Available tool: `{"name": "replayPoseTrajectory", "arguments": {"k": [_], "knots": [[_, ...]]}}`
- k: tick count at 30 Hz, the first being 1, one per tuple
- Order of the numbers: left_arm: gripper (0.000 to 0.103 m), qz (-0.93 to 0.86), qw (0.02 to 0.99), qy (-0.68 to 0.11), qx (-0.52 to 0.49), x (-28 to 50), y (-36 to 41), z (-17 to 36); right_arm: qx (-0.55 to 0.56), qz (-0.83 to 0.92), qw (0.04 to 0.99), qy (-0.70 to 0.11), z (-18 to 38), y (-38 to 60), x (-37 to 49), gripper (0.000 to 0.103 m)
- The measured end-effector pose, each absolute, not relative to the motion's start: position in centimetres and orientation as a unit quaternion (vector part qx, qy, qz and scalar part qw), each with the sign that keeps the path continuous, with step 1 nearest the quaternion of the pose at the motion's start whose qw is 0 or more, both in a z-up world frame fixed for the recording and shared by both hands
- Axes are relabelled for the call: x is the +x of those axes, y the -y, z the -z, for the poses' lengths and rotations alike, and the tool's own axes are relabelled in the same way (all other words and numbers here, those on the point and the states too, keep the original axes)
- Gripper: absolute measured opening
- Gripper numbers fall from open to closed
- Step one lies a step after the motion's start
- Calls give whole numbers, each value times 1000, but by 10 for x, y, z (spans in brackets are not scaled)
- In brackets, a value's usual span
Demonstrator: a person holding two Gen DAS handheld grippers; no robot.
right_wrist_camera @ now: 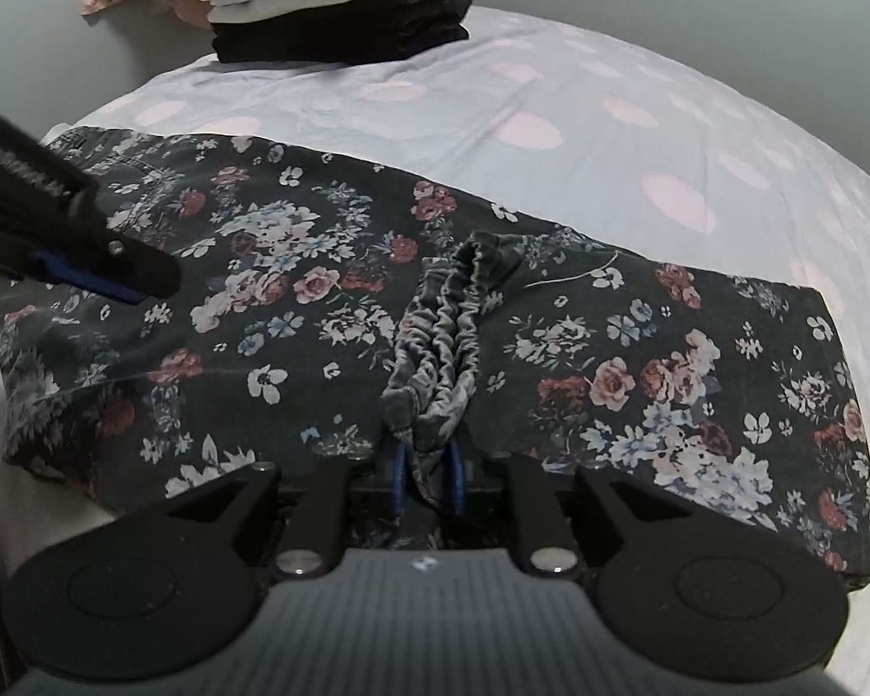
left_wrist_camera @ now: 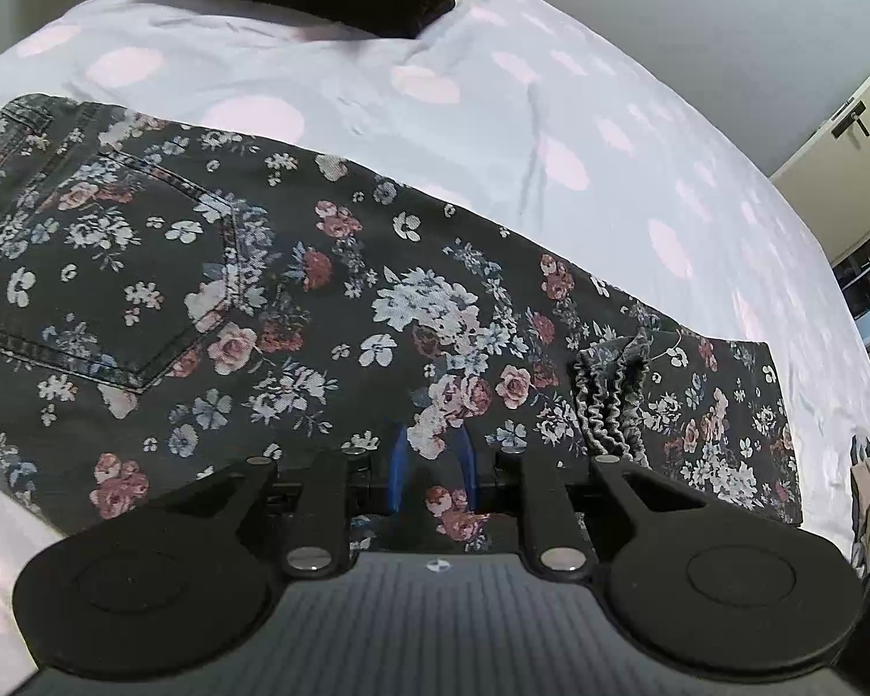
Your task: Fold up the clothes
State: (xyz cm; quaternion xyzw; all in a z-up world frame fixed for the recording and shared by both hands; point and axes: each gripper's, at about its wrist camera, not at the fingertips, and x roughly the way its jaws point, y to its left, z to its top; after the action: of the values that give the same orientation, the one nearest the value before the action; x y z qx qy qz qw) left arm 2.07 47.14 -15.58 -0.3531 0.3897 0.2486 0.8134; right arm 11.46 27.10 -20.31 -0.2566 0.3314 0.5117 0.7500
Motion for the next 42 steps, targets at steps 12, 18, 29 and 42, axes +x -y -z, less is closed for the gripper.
{"name": "replayPoseTrajectory", "arguments": {"k": [12,18,29,42], "knots": [[24,-244,819,-377,-358,43,-459,149,-259,-565,715,-321,170,-254,105,46],[27,-235,823,-369,-363,48,-454,146,-248,-567,721,-311,142,-240,123,50],[40,-201,814,-355,-414,64,-450,150,-168,-503,782,-328,157,-232,165,27],[40,-224,809,-373,-395,77,-453,167,-136,-543,733,-386,184,-274,166,24]]}}
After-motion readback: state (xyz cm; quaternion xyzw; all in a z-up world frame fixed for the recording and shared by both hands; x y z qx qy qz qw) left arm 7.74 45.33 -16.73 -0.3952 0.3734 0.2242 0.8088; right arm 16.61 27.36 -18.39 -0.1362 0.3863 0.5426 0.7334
